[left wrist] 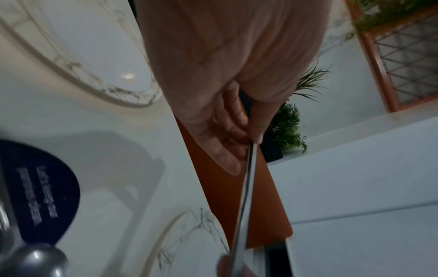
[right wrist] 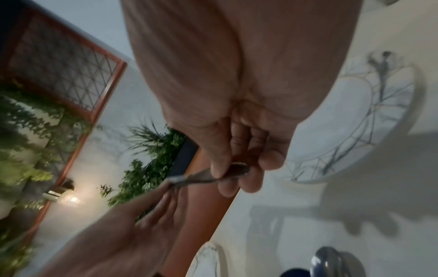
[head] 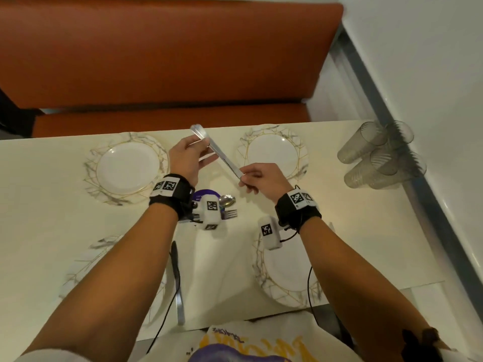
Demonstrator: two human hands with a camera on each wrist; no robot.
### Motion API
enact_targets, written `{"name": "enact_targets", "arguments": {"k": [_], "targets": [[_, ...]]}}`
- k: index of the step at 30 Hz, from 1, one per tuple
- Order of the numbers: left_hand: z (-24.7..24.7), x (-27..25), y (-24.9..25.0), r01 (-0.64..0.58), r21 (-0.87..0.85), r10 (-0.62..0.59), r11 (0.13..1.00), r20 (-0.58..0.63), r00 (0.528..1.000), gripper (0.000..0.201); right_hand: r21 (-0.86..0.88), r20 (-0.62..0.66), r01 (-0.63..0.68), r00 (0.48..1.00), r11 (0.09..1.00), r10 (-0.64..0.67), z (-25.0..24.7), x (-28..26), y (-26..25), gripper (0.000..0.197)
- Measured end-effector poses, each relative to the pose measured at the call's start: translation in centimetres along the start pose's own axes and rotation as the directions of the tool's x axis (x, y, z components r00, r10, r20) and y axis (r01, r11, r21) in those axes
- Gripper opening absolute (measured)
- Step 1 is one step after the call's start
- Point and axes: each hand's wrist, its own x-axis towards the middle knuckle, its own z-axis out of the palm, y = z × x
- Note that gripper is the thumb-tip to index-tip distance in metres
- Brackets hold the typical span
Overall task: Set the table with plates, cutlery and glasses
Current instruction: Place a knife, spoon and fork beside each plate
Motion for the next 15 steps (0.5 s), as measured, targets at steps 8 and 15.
{"name": "enact_targets", "arguments": {"k": [8,15], "targets": [[2.8,-0.9,-3.5,0.015,0.112,-0.030,0.994,0.133,0.991,0.057,0.070,-0.012,-0.022,1.000,0.997,0.023,0.9,0.9,0.3,0.014],[3.3,2.1,-3.7,0.059,0.149,-0.067,0.987,0.049,0.997,0.053,0.020,-0.039,-0.081,0.996,0.996,0.082,-0.8,1.7,1.4,0.009]]}}
